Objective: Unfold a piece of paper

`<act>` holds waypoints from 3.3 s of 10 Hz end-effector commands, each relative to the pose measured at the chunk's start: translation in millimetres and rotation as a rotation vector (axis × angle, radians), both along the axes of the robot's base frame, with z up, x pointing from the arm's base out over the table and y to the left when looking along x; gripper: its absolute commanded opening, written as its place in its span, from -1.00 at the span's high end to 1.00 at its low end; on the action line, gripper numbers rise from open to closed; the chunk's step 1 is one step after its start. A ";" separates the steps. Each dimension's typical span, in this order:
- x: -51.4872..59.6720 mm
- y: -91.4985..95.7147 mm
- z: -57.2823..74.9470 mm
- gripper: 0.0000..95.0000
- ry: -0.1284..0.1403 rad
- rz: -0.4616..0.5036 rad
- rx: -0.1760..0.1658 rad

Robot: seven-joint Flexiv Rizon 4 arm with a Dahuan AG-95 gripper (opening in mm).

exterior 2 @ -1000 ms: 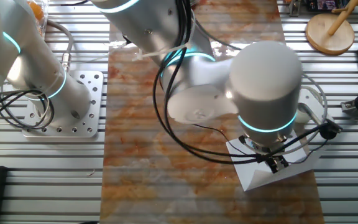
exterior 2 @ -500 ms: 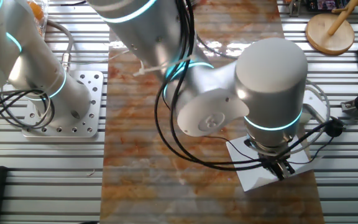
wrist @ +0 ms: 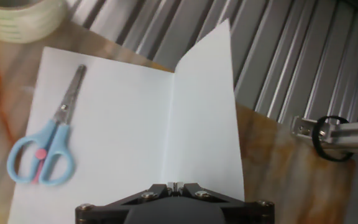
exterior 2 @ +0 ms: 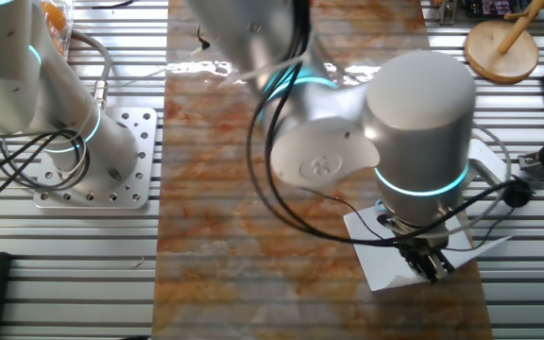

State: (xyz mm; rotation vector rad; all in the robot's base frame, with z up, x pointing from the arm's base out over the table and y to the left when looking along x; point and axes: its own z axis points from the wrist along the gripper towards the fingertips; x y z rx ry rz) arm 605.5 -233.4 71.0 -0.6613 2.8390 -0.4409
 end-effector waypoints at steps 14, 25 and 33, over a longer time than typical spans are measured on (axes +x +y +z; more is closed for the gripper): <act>-1.5 22.9 -15.0 1.00 0.053 0.044 0.081; -1.5 22.9 -14.8 1.00 0.087 -0.136 0.132; 6.4 20.0 -15.5 1.00 0.085 -0.151 0.121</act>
